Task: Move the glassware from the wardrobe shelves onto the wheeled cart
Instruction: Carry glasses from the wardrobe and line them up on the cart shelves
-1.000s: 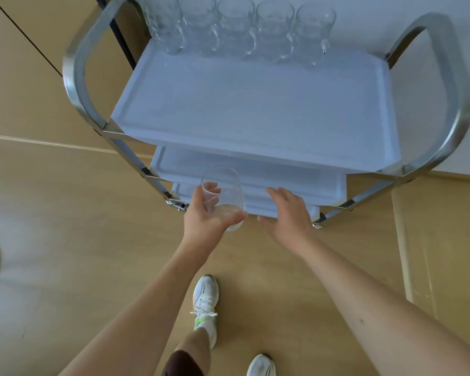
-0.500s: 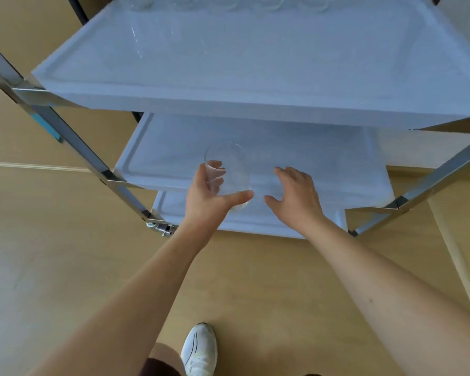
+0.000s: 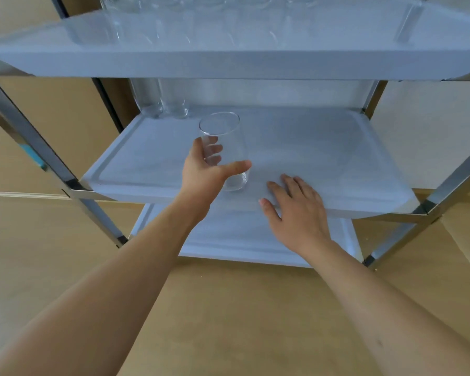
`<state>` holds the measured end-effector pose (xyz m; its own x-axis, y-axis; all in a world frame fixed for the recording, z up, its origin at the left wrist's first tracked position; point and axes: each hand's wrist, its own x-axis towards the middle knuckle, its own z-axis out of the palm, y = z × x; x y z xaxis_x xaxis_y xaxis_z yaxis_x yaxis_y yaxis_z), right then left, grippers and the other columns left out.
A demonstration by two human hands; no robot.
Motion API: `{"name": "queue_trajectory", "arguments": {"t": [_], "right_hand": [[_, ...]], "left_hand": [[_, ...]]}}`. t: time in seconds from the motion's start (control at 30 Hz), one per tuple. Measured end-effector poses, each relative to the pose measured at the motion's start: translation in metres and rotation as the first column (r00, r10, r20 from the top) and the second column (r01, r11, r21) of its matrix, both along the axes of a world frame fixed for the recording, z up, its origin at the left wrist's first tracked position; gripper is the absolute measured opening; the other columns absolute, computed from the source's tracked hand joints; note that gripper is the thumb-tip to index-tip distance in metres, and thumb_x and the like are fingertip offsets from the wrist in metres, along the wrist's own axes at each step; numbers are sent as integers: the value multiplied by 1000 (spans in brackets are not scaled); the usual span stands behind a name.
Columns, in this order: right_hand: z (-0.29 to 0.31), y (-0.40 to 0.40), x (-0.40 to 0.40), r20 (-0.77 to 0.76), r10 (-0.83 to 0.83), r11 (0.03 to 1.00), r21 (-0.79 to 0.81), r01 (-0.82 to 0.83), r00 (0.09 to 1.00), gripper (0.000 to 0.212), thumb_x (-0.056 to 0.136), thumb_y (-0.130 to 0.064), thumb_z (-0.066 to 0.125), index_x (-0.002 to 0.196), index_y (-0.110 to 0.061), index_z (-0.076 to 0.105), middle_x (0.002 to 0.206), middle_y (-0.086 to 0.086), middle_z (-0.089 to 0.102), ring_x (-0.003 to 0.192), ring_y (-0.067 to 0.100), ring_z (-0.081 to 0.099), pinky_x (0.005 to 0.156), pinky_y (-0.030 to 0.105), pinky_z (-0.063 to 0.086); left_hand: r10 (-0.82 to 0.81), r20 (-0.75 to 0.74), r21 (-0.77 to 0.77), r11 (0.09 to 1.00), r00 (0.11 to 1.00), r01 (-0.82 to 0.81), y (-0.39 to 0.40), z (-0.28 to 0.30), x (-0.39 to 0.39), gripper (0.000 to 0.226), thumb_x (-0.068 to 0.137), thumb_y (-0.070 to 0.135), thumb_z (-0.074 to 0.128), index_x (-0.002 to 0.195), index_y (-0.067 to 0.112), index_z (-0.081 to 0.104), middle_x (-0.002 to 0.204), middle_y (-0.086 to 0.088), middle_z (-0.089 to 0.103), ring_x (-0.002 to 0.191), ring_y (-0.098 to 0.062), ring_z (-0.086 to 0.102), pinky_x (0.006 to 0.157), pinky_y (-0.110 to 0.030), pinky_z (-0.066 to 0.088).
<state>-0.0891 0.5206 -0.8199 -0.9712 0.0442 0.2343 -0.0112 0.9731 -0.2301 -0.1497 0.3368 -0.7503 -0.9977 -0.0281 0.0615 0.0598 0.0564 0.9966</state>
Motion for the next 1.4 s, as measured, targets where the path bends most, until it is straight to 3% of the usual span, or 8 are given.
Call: {"name": "queue_trajectory", "arguments": {"t": [0.27,0.37,0.57,0.7,1.03,1.23,1.3,1.4], "right_hand": [[11,-8,-4,10,-61,998,-27,62,998,50,98,-53,46,139,-26,57,152,5,47,142,29,36,113,41,27],[23,-12,-23,59,-68,998,-10,68,996,48,94,-51,50,132,-24,61,143,11,51,135,33,39,109,39,32],[32,-35,-83,147,34,999,-20,-32,988,48,98,-41,43,141,-23,52,155,12,37,151,33,17,122,44,16],[34,-48,-130,216,66,998,-28,-61,974,54,102,-51,37,149,-27,42,163,10,26,155,30,8,124,48,9],[13,-48,-146,148,77,996,24,-81,986,49,99,-56,23,140,-35,38,155,5,32,149,25,21,120,51,15],[16,-43,-151,134,71,996,40,-77,988,49,98,-59,25,139,-37,39,156,1,32,148,22,22,121,47,15],[15,-41,-151,137,74,996,32,-79,988,50,97,-60,25,140,-38,38,157,0,31,149,21,21,121,46,15],[14,-40,-152,140,74,997,16,-77,987,53,96,-61,25,143,-39,36,160,0,28,150,19,19,122,45,12]], "left_hand": [[-22,-61,-33,999,998,20,1,-14,-22,80,64,21,96,129,34,51,127,8,60,119,-9,58,106,-35,49],[2,-91,-36,999,996,-6,0,-17,-28,83,62,23,97,130,36,51,125,9,61,117,-7,59,104,-33,49],[101,-121,-70,991,988,-110,-17,-20,-58,84,59,31,98,131,34,54,121,11,63,111,-2,60,95,-26,50],[105,-104,-97,989,989,-115,-39,-19,-97,82,58,33,99,126,36,53,121,10,63,111,-4,61,94,-28,50],[108,-172,27,994,979,-104,-23,-33,-188,82,62,32,97,130,40,53,128,9,60,117,-5,58,97,-29,51],[223,-234,-156,952,946,-262,-9,-38,-207,116,63,58,89,156,33,26,149,5,50,137,-13,46,108,-27,37],[254,-294,-173,934,921,-313,-7,-39,-202,119,63,52,90,157,27,21,153,1,41,142,-16,37,115,-31,31],[284,-512,-150,900,811,-409,-5,-39,-193,98,62,20,83,147,15,33,136,-2,38,129,-24,39,113,-37,34]]}}
